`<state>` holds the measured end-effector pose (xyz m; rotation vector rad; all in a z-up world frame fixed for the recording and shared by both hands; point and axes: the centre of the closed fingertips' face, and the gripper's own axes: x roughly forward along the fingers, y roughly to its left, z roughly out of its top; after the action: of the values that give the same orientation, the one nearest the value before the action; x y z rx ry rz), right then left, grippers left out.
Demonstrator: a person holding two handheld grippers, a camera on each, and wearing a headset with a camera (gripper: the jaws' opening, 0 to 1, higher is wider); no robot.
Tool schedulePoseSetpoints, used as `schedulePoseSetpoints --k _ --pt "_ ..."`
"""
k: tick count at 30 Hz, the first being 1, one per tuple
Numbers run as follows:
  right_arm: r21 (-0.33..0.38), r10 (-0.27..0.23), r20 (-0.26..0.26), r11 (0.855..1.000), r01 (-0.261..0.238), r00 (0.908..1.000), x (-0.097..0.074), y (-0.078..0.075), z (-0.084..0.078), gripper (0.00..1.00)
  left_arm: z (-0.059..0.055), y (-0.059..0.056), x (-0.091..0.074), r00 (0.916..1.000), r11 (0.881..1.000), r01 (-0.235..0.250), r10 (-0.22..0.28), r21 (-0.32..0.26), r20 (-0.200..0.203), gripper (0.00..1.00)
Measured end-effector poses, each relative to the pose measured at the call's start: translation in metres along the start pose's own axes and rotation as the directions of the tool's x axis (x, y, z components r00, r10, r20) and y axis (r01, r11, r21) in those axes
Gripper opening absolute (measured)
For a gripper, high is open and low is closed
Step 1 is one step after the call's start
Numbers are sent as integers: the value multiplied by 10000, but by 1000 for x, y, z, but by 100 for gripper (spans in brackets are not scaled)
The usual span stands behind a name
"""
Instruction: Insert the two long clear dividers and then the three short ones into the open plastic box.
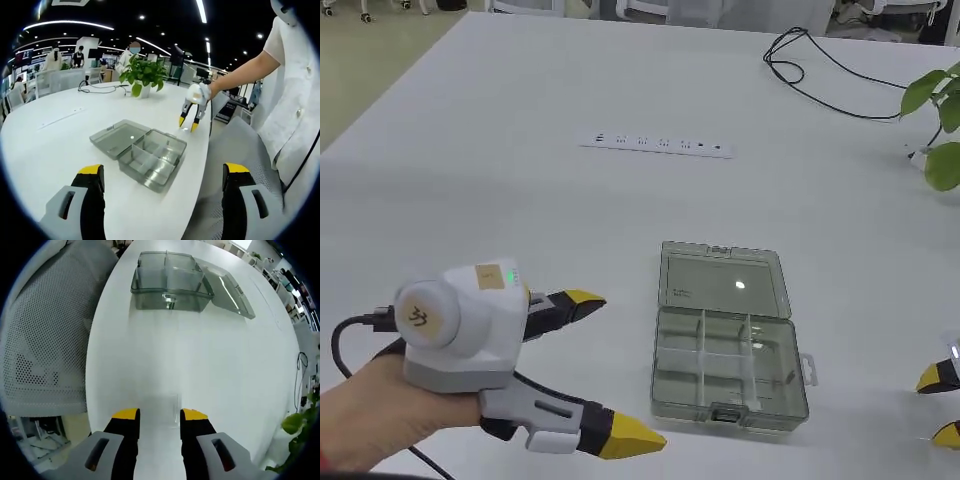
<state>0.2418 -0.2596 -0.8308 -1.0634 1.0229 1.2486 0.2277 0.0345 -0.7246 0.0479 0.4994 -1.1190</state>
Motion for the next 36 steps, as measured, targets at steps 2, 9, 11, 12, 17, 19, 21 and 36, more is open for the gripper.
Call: schedulePoseSetpoints --k 2,9,11,12,17,19,21,36 --pt "4 -176 146 9998 176 9997 -5 -1 6 33 3 0 0 10000 10000 -20 20 1 64 100" --pt "106 -757 849 9971 751 9935 -22 -8 31 33 15 0 3 9996 9999 -3 7 -120 294 100" --pt "104 -890 1030 9960 884 9907 -27 -8 41 33 19 -1 5 9995 9997 29 -22 -235 313 99" --pt "111 -943 1069 9955 936 9898 -29 -9 44 33 21 -2 6 9993 9998 45 -37 -205 359 99" --pt "88 -1229 1529 9924 1230 9806 -42 -11 72 33 32 -5 12 9983 9988 154 -127 -457 571 98" --pt "116 -1332 1707 9910 1332 9763 -47 -11 83 33 36 -7 14 9977 9980 225 -186 -586 659 96" --pt "72 -1409 1863 9898 1420 9723 -51 -12 93 33 39 -9 17 9974 9959 262 -202 -861 694 93" --pt "-229 -1833 2797 9801 1974 9424 -72 -10 163 33 61 -17 33 9892 9482 742 -306 -3090 1435 70"
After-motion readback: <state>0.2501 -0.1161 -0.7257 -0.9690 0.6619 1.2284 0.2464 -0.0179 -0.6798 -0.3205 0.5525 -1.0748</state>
